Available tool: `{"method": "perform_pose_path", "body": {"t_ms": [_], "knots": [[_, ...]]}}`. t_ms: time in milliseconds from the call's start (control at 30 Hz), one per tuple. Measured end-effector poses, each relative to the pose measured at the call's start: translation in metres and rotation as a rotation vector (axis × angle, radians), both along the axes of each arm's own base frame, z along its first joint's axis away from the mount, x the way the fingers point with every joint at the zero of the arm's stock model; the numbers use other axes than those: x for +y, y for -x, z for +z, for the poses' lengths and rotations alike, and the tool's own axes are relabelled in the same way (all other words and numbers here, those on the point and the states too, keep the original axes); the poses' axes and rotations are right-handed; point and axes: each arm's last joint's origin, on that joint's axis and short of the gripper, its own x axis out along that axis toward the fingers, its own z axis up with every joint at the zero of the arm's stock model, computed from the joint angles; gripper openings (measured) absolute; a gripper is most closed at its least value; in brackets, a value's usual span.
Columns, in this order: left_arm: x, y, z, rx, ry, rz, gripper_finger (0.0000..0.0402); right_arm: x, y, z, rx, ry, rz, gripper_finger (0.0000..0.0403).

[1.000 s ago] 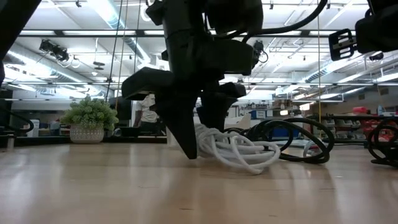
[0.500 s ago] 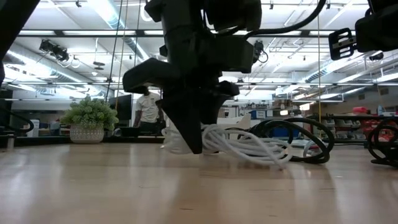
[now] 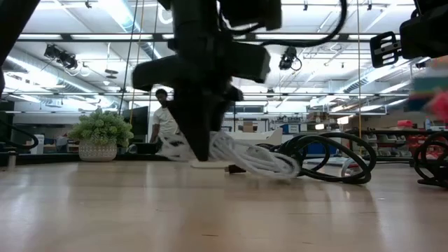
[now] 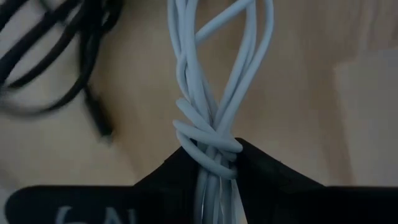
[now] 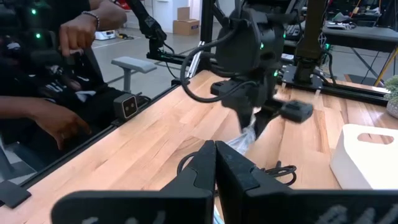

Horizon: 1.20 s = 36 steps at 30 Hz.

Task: Pick and place USB-C Cables
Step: Put the white charger cable into the white bin

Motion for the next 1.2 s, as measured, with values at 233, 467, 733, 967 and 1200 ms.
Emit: {"method": "perform_pose_path", "body": {"t_ms": [233,467,733,967,1200], "knots": [[-0.003,0.013,0.038,-0.075,-0.087,-0.004,0.0098,0.000,0.000,0.001,-0.008,-0.001,0.000,0.0016],[0.008,0.024,0.077,-0.177,-0.084,0.040,0.0098,0.000,0.000,0.001,-0.009,-0.001,0.000,0.0016],[0.037,0.028,0.099,-0.234,-0.097,0.104,0.0098,0.000,0.000,0.001,-0.009,-0.001,0.000,0.0016],[0.064,0.027,0.108,-0.262,-0.104,0.153,0.0098,0.000,0.000,0.001,-0.014,-0.001,0.000,0.0016],[0.095,0.024,0.110,-0.286,-0.090,0.225,0.0098,0.000,0.000,0.002,-0.019,-0.002,0.000,0.0016]]}}
